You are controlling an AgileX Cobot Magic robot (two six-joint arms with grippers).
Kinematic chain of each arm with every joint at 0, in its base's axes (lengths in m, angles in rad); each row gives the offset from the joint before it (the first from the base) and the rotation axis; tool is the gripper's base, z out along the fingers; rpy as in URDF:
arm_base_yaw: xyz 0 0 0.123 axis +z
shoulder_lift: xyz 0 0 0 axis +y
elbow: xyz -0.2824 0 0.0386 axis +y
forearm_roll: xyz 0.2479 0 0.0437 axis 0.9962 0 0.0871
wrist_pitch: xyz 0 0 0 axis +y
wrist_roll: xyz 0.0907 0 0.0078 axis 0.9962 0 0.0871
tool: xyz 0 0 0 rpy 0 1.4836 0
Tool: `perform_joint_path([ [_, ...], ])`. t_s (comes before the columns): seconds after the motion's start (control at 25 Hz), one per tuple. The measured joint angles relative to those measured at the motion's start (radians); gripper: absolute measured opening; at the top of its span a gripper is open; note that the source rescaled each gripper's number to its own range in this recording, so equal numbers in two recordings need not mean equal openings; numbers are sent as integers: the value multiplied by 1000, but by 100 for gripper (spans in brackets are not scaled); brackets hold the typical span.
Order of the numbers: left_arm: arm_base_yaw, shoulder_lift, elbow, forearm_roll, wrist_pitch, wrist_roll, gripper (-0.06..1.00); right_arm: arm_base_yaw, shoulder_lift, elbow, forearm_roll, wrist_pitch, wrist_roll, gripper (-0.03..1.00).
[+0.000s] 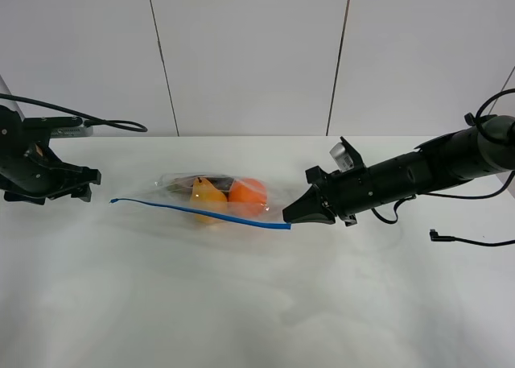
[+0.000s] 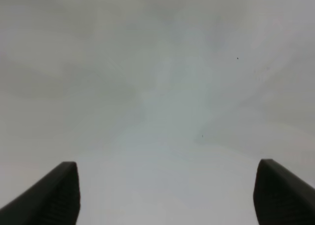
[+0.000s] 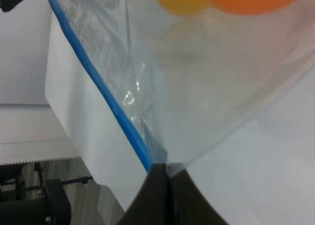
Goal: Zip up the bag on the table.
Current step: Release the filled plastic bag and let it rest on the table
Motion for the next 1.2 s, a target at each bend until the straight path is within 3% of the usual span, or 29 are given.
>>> perform_joint_path([
  [0.36, -6, -48, -3, -4, 28, 43, 88, 0, 0, 0, -6, -7, 1, 0],
  [0.68, -38, -239, -2, -111, 34, 121, 88, 0, 0, 0, -18, -8, 6, 0],
  [1.2, -38, -716, 20, -191, 236, 177, 88, 0, 0, 0, -34, -16, 20, 0],
])
